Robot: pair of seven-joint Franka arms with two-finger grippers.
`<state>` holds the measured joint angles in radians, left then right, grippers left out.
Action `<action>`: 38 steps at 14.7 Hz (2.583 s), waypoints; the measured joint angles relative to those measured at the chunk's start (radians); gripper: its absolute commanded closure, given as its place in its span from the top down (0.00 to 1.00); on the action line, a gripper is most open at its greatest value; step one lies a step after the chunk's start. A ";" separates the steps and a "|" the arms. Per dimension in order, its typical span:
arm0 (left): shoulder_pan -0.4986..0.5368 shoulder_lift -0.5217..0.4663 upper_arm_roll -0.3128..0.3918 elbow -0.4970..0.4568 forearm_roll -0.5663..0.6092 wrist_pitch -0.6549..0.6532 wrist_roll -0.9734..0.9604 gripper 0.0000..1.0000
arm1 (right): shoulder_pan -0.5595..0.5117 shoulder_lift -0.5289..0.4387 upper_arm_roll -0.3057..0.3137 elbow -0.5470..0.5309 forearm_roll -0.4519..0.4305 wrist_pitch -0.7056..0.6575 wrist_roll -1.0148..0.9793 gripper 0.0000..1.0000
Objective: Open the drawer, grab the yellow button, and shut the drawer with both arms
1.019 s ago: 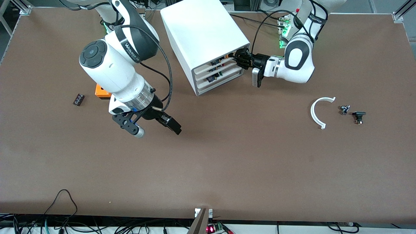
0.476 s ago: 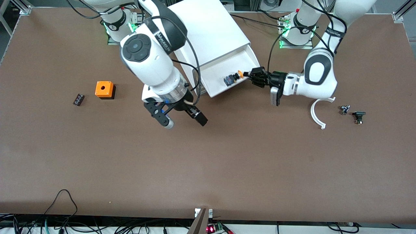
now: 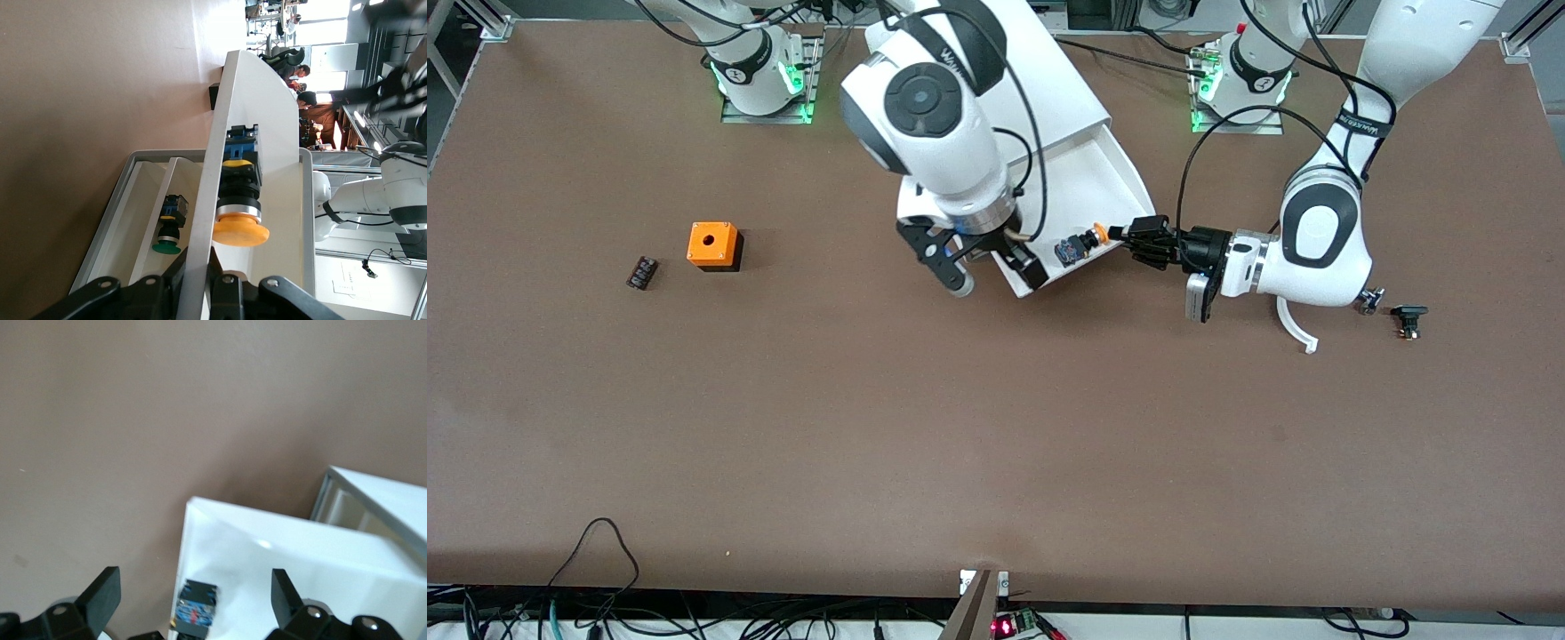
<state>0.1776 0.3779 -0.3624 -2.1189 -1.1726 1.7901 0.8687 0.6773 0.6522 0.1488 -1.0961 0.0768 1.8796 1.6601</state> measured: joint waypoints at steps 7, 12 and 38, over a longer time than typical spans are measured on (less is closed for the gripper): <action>0.011 -0.006 0.002 0.101 0.161 -0.010 -0.117 1.00 | 0.077 0.049 -0.006 0.011 0.000 -0.003 0.139 1.00; 0.042 -0.026 0.003 0.364 0.500 -0.226 -0.450 1.00 | 0.101 0.113 -0.007 0.065 0.000 0.039 0.200 1.00; -0.014 -0.084 -0.032 0.811 1.287 -0.343 -1.068 1.00 | 0.002 0.020 -0.023 0.183 0.000 -0.150 -0.137 0.00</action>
<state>0.1639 0.2934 -0.3940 -1.3075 0.1148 1.4466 -0.1997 0.6791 0.6724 0.1262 -0.9126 0.0764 1.7294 1.5234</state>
